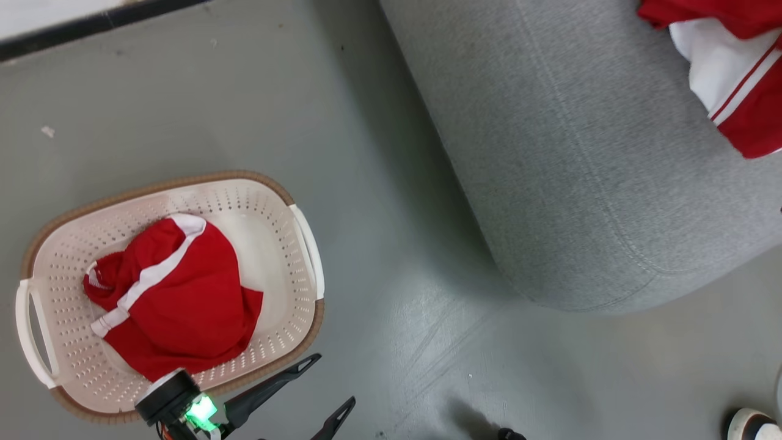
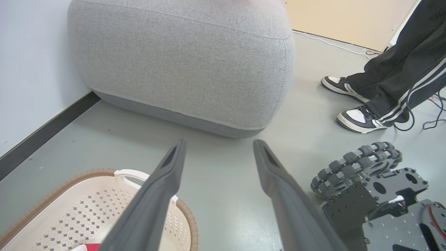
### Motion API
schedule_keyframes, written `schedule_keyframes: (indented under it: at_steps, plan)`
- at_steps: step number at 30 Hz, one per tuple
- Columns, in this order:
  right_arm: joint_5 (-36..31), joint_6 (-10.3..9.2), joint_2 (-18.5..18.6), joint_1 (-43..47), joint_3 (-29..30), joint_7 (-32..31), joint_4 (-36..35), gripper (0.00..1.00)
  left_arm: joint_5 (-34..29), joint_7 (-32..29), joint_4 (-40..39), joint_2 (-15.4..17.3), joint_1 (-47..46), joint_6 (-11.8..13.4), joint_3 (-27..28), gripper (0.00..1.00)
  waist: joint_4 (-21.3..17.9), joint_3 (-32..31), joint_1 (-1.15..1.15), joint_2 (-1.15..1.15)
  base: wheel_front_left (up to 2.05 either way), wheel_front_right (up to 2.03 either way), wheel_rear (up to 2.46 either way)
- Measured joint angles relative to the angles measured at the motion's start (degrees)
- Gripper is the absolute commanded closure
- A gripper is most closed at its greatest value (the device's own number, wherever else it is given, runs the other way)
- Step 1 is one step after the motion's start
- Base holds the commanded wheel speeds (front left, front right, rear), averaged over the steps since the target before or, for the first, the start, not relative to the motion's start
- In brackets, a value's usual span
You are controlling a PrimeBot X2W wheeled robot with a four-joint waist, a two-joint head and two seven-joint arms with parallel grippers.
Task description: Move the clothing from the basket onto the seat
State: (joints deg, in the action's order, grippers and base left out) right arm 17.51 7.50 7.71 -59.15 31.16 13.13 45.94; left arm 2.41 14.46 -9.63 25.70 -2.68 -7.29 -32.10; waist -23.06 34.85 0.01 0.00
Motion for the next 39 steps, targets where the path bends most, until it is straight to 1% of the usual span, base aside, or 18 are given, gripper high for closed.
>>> schedule_keyframes:
  at_steps: [4, 10, 14, 16, 20, 26, 27, 28, 29, 31, 33, 36, 39]
  plan:
    - [-2.4, 0.00, -0.1, -2.3, 0.7, 0.0, 3.1, 1.00, 0.0, 0.0, -2.1, 0.7, -1.4, 0.0, -0.9, 0.00, 0.6, 1.9, 0.00, 0.00, 0.00, 0.00, 0.00]
    - [-3.8, 0.00, 0.0, -6.3, 2.9, 0.2, 4.3, 1.00, 0.0, 0.0, -3.2, 1.4, -2.5, 0.0, -0.5, 0.00, 1.4, 4.5, 0.00, 0.00, 0.00, 0.00, 0.00]
    - [-5.0, 0.00, 1.0, -9.2, 4.7, 0.6, 4.7, 1.00, 0.0, 0.0, -3.6, 1.7, -3.0, 0.0, 0.1, 0.00, 1.9, 6.0, 0.00, 0.00, 0.00, 0.00, 0.00]
    - [-6.4, 0.00, 1.4, -9.4, 5.3, 0.7, 5.1, 1.00, 0.0, 0.0, -3.7, 1.8, -3.4, 0.0, 0.2, 0.00, 2.1, 6.7, 0.00, 0.00, 0.00, 0.00, 0.00]
    - [-8.2, 0.00, 1.5, -9.3, 9.1, 1.1, 7.6, 1.00, 0.0, 0.0, -4.1, 2.1, -5.0, 0.0, 0.5, 0.00, 2.6, 8.1, 0.00, 0.00, 0.00, 0.00, 0.00]
    - [-11.0, 0.00, 1.8, -9.3, 12.4, 1.1, 9.1, 1.00, 0.0, 0.0, -4.4, 3.0, -6.5, 0.0, 0.6, 0.00, 3.1, 9.5, 0.00, 0.00, 0.00, 0.00, 0.00]
    - [-11.6, 0.00, 1.9, -9.3, 12.9, 1.1, 9.7, 0.82, 0.0, 0.0, -4.4, 3.1, -6.6, 0.0, 0.7, 0.00, 3.2, 9.8, 0.00, 0.00, 0.00, 0.00, 0.00]
    - [-12.5, 0.00, 2.0, -9.3, 13.5, 1.1, 10.1, 0.05, 0.0, 0.0, -4.4, 3.2, -6.9, 0.0, 0.7, 0.00, 3.2, 10.0, 0.00, 0.00, 0.00, 0.00, 0.00]
    - [-13.7, 0.00, 2.0, -9.2, 13.9, 1.1, 10.2, 0.00, 0.0, 0.0, -4.5, 3.2, -7.1, 0.0, 0.7, 0.00, 3.3, 10.2, 0.00, 0.00, 0.00, 0.00, 0.00]
    - [-17.0, 0.00, 2.7, -9.2, 13.3, 1.1, 10.0, 0.00, 0.0, 0.0, -4.7, 3.3, -7.7, 0.0, 0.6, 0.00, 3.4, 10.7, 0.00, 0.00, 0.00, 0.00, 0.00]
    - [-18.6, 0.00, 3.0, -9.4, 13.1, 1.1, 9.8, 0.00, 0.0, 0.0, -4.8, 3.4, -8.1, 0.0, 0.6, 0.00, 3.5, 11.0, 0.00, 0.00, 0.00, 0.00, 0.00]
    - [-19.3, 0.00, 1.6, -9.5, 14.4, 1.2, 9.4, 0.00, 0.0, 0.0, -4.8, 3.4, -8.7, 0.0, 0.7, 0.00, 3.4, 11.2, 0.01, 0.00, 0.00, 0.00, 0.00]
    - [-20.8, 0.01, 1.1, -10.2, 16.8, 1.2, 7.0, 0.00, 0.0, 0.0, -4.8, 3.4, -9.1, 0.0, 0.6, 0.00, 3.3, 11.2, 0.00, 0.00, 0.00, 0.00, 0.00]
